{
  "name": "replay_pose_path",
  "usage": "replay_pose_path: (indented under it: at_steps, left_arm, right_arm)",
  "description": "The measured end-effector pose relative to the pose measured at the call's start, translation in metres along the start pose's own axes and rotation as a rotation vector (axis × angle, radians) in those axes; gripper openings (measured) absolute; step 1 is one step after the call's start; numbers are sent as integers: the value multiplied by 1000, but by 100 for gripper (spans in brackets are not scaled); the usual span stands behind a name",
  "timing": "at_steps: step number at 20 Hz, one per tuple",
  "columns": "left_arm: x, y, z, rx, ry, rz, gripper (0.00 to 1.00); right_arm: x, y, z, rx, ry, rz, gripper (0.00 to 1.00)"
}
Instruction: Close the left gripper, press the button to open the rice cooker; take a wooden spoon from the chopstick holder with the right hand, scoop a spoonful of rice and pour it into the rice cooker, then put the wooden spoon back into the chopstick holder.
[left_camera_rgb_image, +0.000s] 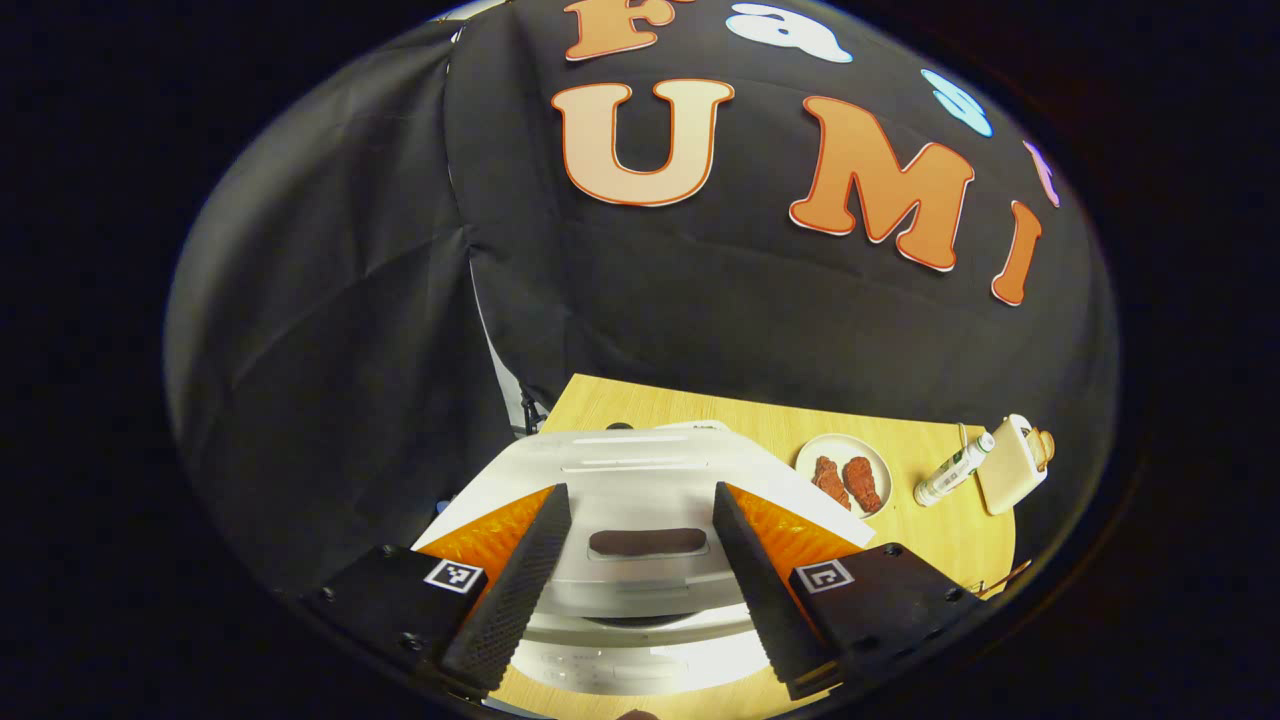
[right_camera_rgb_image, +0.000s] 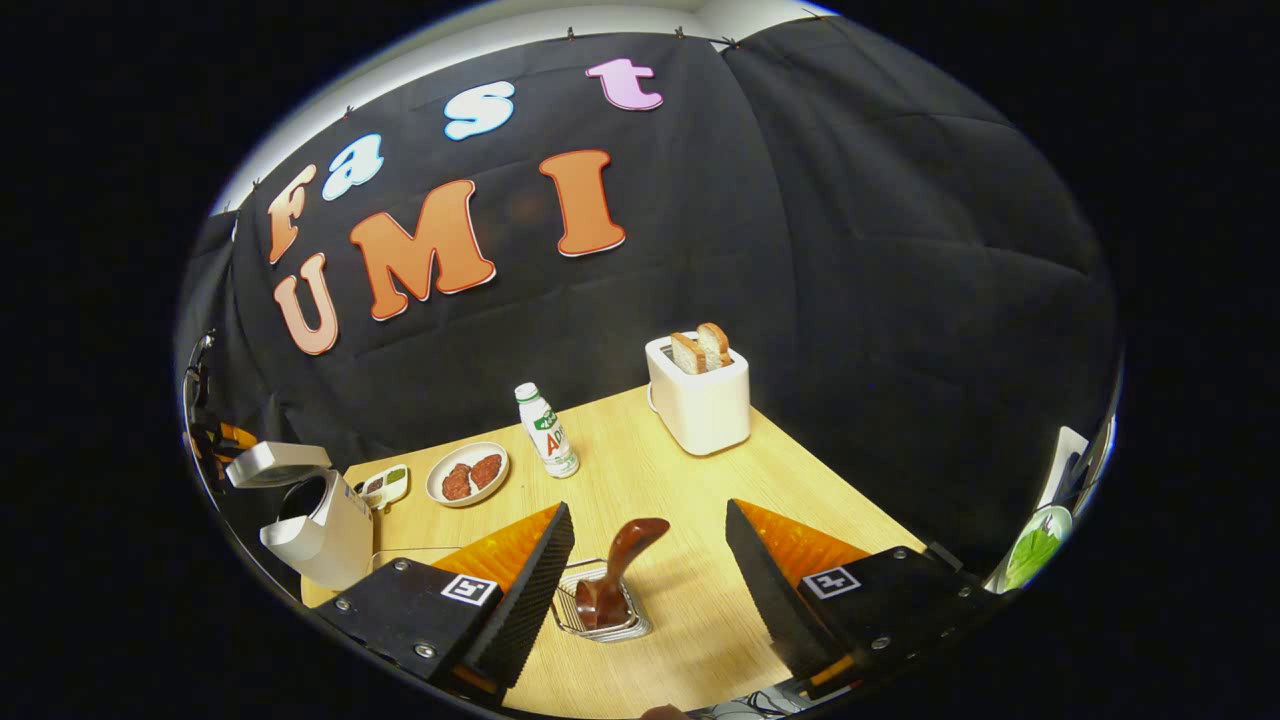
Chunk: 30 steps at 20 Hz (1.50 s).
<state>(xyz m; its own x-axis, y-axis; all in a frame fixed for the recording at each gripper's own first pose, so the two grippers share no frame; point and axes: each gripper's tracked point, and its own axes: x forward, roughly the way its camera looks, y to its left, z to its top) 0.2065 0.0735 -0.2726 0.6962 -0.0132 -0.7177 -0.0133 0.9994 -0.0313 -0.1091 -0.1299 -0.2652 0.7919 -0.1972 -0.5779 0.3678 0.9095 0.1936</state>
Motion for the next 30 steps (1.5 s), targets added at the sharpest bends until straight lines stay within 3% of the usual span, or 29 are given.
replay_pose_path:
  at_steps: [5,8,9,10,14,17,23,27,30]
  left_arm:
    - [9,-11,-57,20,69,6,100]
    - [12,-17,-112,22,179,27,100]
    - [18,-16,-92,41,89,28,100]
    - [17,-14,-107,39,132,30,100]
    - [12,-20,-105,-1,115,16,100]
    - [-16,-33,-88,-33,6,-9,100]
    - [-106,-47,-19,18,-292,26,100]
    - [-170,-67,10,-17,-440,17,100]
    - [-209,-83,23,11,-559,29,100]
  right_arm:
    - [11,24,-2,-41,11,63,95]
    - [14,33,-3,-76,10,81,95]
    - [15,35,-3,-88,9,85,95]
    - [15,38,-1,-98,7,92,95]
    - [17,56,13,-145,-28,128,95]
    - [19,85,35,-198,-82,179,95]
    - [15,170,96,-326,-254,298,95]
    - [-2,230,123,-335,-342,404,95]
    - [-15,261,141,-328,-378,461,95]
